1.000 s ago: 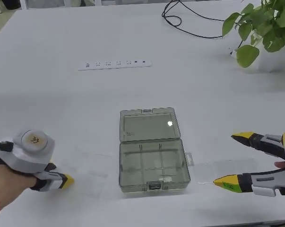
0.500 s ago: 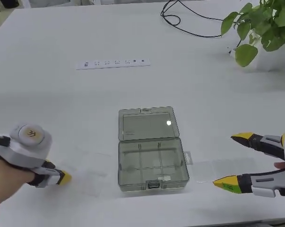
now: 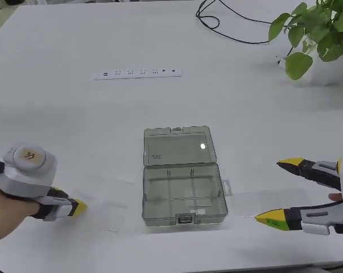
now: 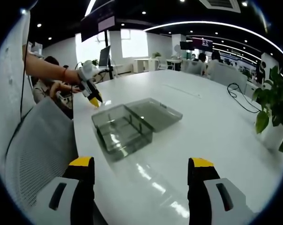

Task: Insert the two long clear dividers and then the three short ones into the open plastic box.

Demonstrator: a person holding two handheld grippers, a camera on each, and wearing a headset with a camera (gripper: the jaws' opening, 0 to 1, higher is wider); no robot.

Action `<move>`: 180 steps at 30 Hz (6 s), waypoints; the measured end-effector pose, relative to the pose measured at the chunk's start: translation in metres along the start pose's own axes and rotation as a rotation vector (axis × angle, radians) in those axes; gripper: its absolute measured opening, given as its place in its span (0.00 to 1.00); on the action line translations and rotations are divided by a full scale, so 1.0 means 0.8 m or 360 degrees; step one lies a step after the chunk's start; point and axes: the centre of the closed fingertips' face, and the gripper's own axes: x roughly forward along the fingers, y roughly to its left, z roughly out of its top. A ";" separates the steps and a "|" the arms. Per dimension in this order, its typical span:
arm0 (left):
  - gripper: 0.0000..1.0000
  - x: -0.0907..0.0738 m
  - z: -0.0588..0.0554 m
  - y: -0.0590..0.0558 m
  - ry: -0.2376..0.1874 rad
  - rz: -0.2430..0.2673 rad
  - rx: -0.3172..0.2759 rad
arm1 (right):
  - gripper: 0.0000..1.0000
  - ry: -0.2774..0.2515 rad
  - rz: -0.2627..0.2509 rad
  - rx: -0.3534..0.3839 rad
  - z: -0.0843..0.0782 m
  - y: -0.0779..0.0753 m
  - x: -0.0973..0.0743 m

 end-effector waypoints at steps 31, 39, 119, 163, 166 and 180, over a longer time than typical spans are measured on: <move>0.30 -0.058 0.100 -0.097 -0.0574 -0.0343 -0.0308 | 0.67 -0.0259 -0.0005 0.0155 0.112 0.018 0.001; 0.30 -0.068 0.132 -0.143 -0.0685 -0.0485 -0.0327 | 0.57 -0.0313 0.0009 0.0267 0.145 0.036 0.014; 0.81 -0.069 0.122 -0.213 -0.0724 -0.0716 0.0368 | 0.07 -0.0100 -0.0165 0.1003 0.145 0.041 0.062; 1.00 -0.050 0.084 -0.191 -0.0639 -0.0818 0.0662 | 0.07 0.0606 -0.0511 0.1423 0.036 0.039 0.111; 1.00 -0.049 0.084 -0.192 -0.0636 -0.0824 0.0663 | 0.07 0.0614 -0.0516 0.1420 0.033 0.034 0.113; 1.00 -0.045 0.086 -0.190 -0.0634 -0.0837 0.0644 | 0.07 0.0638 -0.0522 0.1412 0.024 0.032 0.119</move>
